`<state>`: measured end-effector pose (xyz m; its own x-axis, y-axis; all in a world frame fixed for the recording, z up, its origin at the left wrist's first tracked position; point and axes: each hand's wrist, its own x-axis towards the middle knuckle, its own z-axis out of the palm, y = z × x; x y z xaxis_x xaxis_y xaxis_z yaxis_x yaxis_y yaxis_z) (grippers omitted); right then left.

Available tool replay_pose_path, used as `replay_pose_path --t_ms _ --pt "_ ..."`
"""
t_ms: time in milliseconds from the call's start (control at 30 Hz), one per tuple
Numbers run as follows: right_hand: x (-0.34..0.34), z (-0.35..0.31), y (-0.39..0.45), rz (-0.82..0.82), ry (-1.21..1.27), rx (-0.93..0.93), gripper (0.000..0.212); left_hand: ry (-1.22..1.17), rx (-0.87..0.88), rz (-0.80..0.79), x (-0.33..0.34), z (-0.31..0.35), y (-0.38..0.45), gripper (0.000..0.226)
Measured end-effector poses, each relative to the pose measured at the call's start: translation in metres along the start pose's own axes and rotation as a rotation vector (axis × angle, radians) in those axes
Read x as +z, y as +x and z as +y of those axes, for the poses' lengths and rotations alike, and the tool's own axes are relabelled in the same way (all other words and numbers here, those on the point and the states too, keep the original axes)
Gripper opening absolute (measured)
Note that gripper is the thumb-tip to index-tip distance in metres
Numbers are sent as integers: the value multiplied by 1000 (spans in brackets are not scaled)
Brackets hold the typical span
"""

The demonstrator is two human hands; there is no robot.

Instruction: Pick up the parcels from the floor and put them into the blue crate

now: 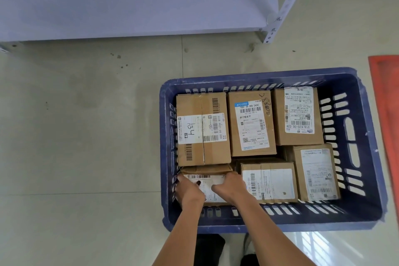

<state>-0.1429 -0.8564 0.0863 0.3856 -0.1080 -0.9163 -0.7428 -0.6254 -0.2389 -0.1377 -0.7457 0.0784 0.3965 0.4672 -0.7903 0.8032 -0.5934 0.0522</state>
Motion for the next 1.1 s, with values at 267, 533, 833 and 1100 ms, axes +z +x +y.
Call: replay_pose_path --t_ms 267,533,833,1100 --pt "-2 -1 -1 -48 9 -1 18 -10 -41 -55 -6 6 0 39" --pt "0 -5 -28 19 188 109 30 -138 56 37 -25 3 -47 41" --pt "-20 -16 -163 -8 257 79 43 -200 143 -72 -101 -18 -156 31" --pt "-55 -71 -352 -20 501 35 61 -359 191 -227 -223 -41 -297 47"
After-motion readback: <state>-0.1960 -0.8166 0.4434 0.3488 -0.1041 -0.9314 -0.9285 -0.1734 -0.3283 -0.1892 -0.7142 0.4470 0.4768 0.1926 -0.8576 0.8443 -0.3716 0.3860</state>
